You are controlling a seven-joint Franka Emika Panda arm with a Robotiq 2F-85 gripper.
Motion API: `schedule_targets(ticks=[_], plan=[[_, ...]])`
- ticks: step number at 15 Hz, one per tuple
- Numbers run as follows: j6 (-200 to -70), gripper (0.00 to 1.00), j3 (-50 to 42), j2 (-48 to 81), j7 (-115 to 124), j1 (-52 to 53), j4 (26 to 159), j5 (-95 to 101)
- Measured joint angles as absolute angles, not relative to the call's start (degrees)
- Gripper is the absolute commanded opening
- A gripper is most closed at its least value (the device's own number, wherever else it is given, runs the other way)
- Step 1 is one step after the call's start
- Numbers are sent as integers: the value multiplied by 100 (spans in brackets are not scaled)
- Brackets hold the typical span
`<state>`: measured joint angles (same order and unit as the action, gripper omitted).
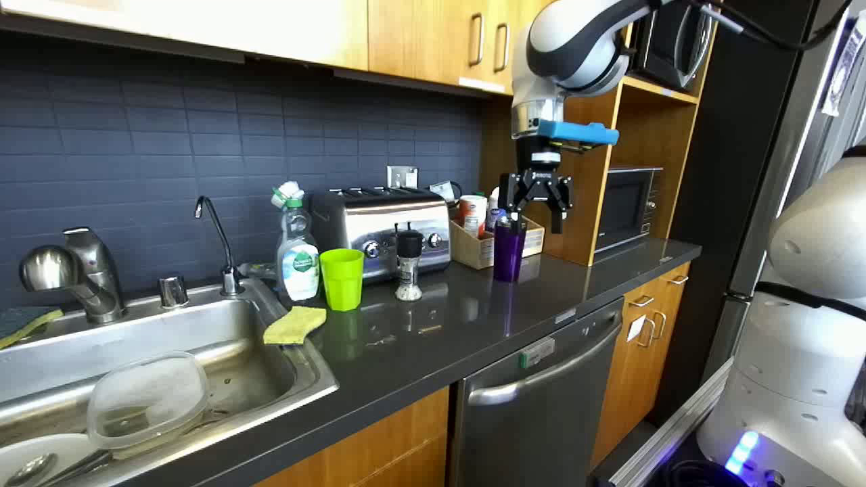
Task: Put the container with a black lid in the wooden seasoning rack on the right
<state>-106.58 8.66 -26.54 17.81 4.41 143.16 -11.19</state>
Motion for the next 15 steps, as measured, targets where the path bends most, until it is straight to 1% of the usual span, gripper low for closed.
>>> schedule_targets(ticks=[15], plan=[[-10727,100,867,-2620,1720,440,14304,-943]])
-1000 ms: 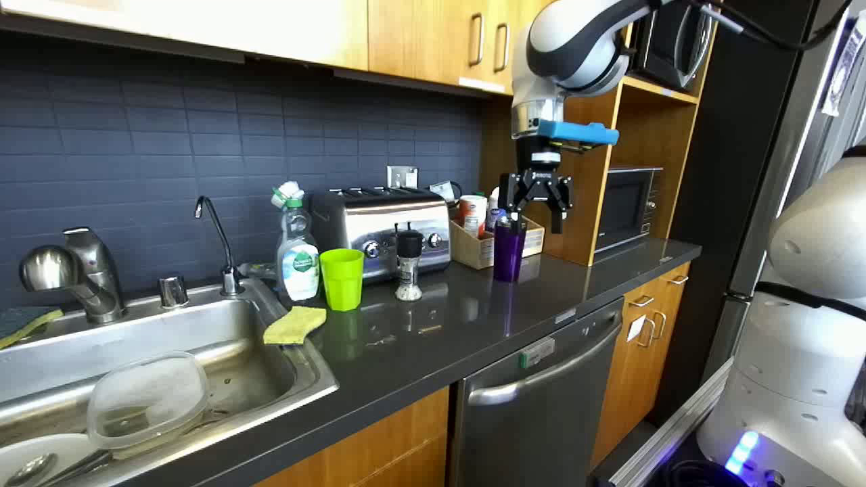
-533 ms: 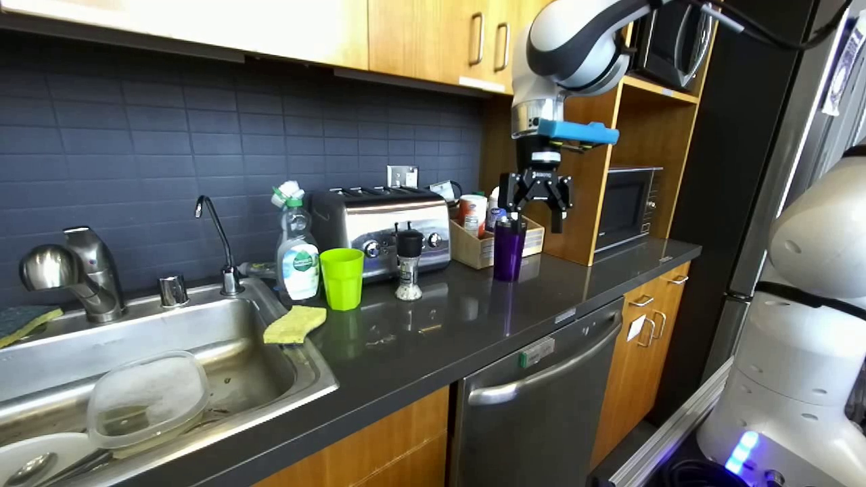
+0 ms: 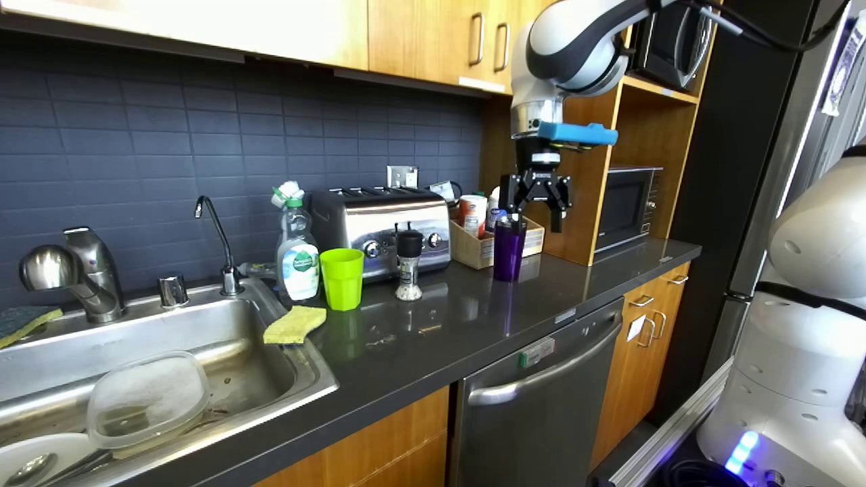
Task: Put the container with a black lid in the wooden seasoning rack on the right
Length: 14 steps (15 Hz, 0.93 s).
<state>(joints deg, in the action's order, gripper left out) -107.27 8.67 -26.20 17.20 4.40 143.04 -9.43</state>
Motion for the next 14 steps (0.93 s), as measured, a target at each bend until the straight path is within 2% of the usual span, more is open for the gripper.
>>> schedule_targets(ticks=[14], plan=[[-12205,100,1213,-1223,1395,651,13023,-278]])
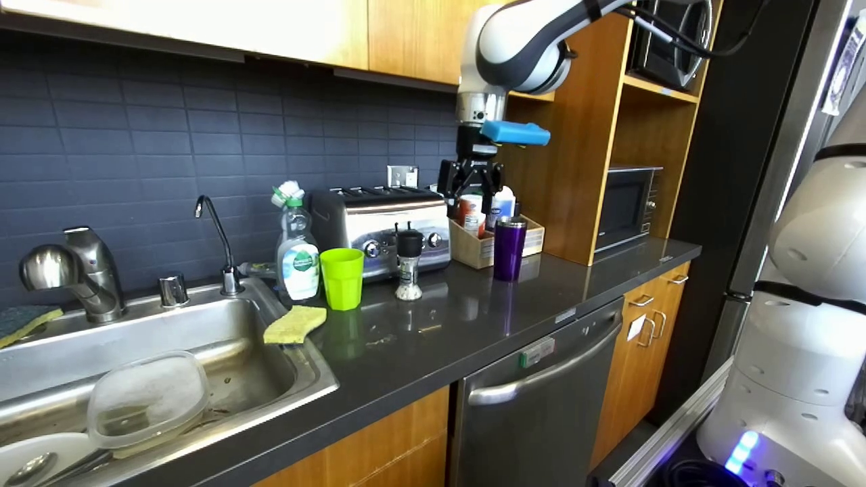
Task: Put the container with a black lid in the wooden seasoning rack on the right
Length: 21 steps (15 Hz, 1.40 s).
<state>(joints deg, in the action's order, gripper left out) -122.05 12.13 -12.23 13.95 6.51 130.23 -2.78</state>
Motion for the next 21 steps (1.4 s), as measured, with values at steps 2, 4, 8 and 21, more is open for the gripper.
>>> schedule_targets(ticks=[2,4,8,21], plan=[[-12517,100,1251,-934,1416,668,12786,-129],[-12869,100,1266,-674,1471,679,12621,49],[-13455,100,1265,-212,1561,691,12377,276],[-13293,100,902,1242,2246,971,10977,1015]])
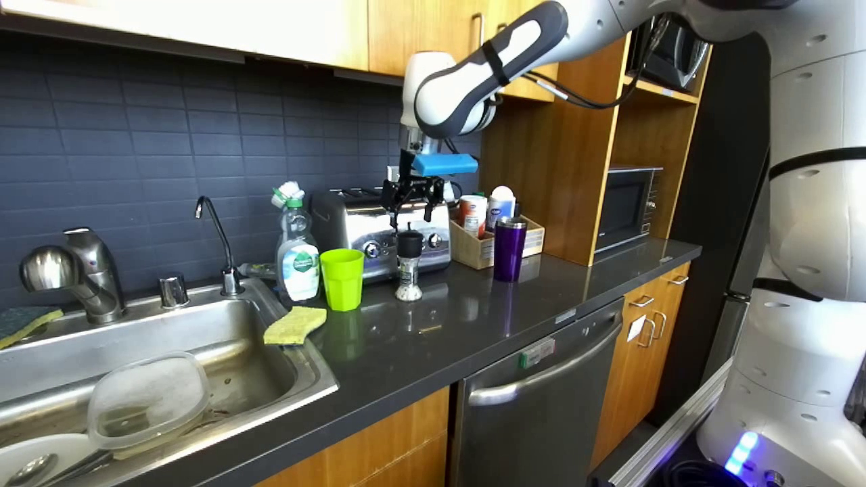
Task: Put the container with a black lid in the wooden seasoning rack on the right
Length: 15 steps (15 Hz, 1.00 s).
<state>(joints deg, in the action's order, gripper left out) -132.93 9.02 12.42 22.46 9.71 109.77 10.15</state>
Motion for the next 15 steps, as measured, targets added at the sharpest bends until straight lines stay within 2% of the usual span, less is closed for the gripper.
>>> schedule_targets(ticks=[9,15], plan=[[-12459,100,830,1433,2466,1105,10614,825],[-12432,100,834,1452,2460,1143,10607,480]])
